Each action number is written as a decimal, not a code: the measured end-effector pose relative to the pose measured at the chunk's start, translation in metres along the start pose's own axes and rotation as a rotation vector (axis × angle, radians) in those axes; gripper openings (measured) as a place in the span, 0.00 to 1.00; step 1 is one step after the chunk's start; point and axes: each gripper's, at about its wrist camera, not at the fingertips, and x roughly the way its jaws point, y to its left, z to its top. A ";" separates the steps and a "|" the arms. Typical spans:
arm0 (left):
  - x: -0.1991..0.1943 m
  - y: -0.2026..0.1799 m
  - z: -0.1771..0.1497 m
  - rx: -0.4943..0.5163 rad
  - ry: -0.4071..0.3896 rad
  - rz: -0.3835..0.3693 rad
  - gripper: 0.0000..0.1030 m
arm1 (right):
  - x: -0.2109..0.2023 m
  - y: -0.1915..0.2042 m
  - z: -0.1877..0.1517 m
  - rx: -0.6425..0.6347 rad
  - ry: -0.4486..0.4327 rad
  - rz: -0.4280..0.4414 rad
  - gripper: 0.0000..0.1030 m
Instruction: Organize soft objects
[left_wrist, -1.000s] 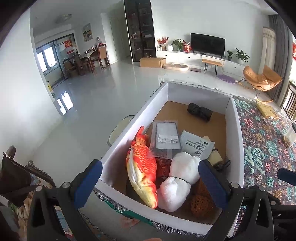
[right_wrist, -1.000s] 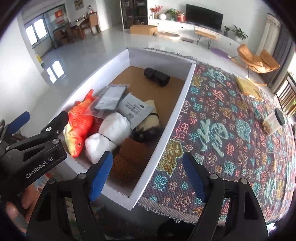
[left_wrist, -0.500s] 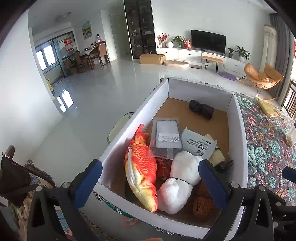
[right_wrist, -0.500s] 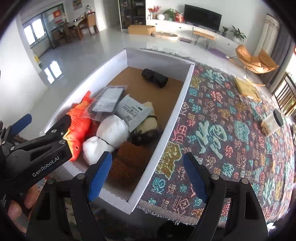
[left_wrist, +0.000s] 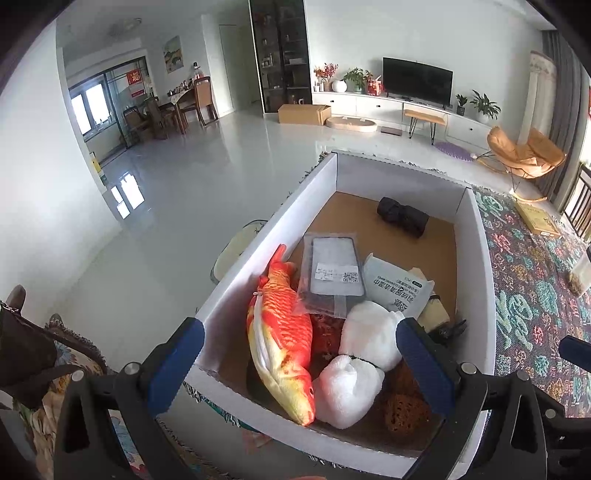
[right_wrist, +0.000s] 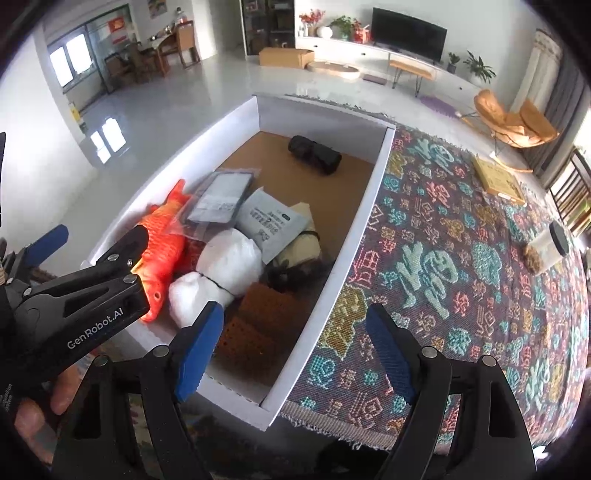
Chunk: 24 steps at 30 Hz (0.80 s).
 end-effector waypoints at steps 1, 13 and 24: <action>0.000 0.001 0.000 -0.001 0.002 0.000 1.00 | 0.000 0.000 0.000 0.001 0.001 0.000 0.80; 0.000 0.002 0.001 -0.007 0.007 -0.005 1.00 | 0.001 0.002 0.001 0.001 0.005 0.001 0.80; 0.001 0.002 0.001 -0.006 0.007 -0.004 1.00 | 0.000 0.003 0.001 -0.005 0.008 -0.002 0.80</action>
